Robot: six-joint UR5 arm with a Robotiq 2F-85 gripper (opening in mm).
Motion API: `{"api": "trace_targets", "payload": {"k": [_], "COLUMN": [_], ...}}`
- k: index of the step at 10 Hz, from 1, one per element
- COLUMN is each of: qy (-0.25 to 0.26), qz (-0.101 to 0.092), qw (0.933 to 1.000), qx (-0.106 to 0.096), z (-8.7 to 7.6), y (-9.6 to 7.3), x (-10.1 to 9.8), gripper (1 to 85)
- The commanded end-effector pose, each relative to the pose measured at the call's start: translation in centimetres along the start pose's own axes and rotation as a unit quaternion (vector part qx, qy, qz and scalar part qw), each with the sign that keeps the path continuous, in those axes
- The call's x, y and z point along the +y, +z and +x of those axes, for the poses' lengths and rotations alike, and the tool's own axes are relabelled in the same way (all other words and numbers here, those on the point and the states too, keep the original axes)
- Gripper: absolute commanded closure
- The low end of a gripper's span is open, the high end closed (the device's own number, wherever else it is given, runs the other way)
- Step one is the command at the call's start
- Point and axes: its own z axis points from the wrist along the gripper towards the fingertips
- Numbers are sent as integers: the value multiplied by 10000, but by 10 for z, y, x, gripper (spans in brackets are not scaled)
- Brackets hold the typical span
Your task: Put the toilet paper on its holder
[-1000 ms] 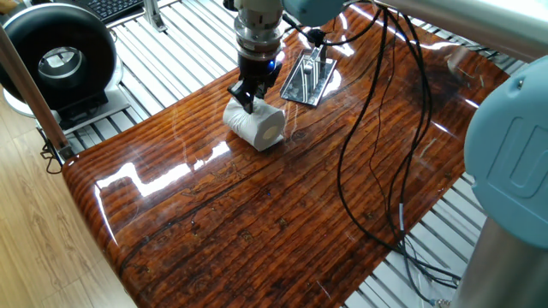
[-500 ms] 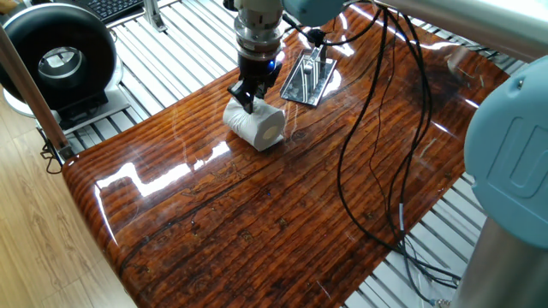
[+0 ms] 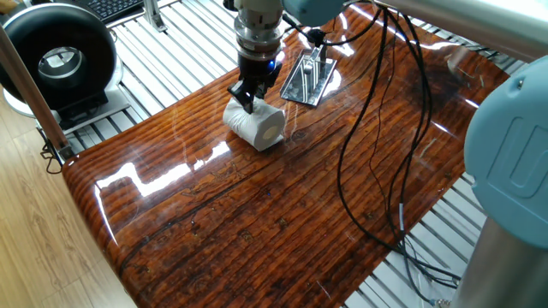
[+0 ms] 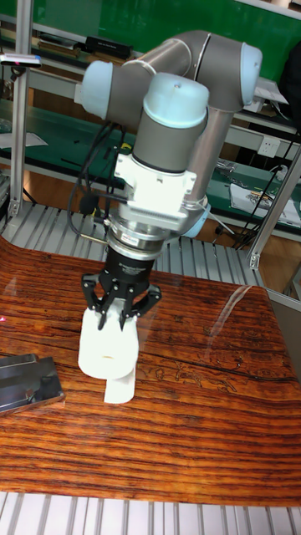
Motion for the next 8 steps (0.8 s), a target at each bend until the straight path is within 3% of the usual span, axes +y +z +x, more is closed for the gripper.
{"api": "trace_targets", "payload": {"k": [1, 3, 5, 6, 7, 8], "qy": [792, 1128, 1111, 1111, 1150, 1478], "qz": [-275, -294, -265, -497, -546, -776], "qw": [9963, 9929, 9930, 9921, 9913, 9854], "qx": [204, 252, 302, 300, 331, 338], "z": [21, 25, 29, 27, 28, 24], "y": [-2, -3, -2, -3, -4, -6], "x": [5, 6, 4, 16, 19, 31], "gripper": [847, 847, 847, 847, 847, 847]}}
